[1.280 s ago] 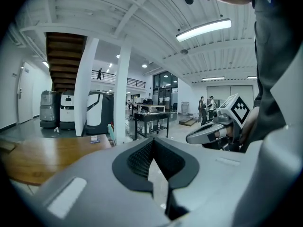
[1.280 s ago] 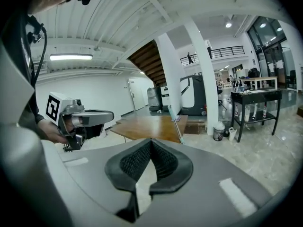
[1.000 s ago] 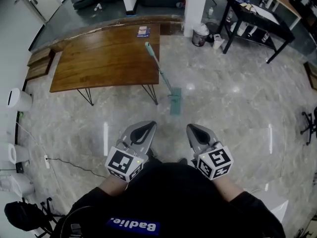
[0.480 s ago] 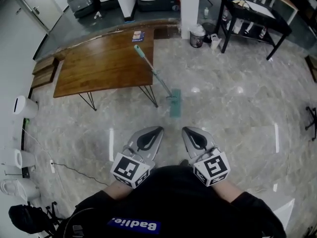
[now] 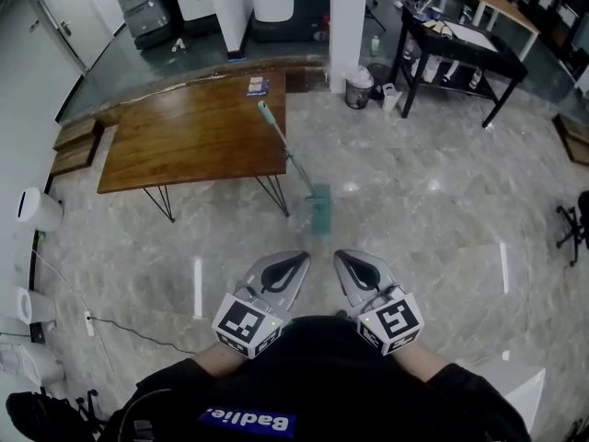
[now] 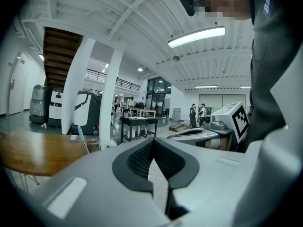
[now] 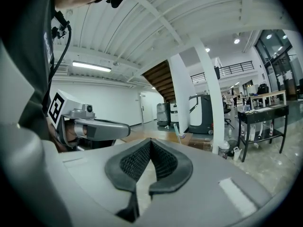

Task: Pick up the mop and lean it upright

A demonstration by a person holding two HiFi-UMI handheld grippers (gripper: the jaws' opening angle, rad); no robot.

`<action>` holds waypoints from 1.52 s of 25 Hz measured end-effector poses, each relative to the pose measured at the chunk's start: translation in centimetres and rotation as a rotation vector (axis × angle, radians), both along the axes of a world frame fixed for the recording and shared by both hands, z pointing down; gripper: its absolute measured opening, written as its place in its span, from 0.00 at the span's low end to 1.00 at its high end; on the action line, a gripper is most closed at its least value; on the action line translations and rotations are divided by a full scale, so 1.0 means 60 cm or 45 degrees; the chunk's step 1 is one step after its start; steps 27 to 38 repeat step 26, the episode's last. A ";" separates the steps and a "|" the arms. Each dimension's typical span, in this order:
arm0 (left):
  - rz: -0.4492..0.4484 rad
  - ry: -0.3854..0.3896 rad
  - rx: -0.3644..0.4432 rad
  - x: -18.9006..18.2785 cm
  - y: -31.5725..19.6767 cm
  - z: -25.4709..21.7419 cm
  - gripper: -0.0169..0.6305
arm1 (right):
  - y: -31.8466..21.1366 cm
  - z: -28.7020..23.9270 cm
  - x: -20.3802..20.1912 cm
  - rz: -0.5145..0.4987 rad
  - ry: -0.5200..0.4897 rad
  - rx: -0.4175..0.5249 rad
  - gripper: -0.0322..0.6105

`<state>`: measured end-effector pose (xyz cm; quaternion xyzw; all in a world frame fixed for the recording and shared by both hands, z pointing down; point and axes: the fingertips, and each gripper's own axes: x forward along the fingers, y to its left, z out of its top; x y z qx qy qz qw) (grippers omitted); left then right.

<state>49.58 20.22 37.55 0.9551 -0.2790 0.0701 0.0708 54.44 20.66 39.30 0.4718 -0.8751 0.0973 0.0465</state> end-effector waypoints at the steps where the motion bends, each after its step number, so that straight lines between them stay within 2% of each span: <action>1: 0.003 0.000 0.001 -0.006 0.002 0.001 0.06 | 0.002 0.003 -0.007 -0.004 0.005 -0.005 0.05; 8: -0.004 0.012 0.006 -0.051 0.014 0.006 0.06 | 0.010 0.014 -0.046 -0.012 0.019 -0.010 0.05; 18: -0.011 0.014 0.016 -0.084 0.023 0.007 0.06 | 0.013 0.016 -0.080 -0.029 0.038 -0.018 0.05; 38: -0.021 0.008 0.017 -0.101 0.026 0.013 0.06 | 0.015 0.023 -0.092 -0.026 0.035 -0.022 0.05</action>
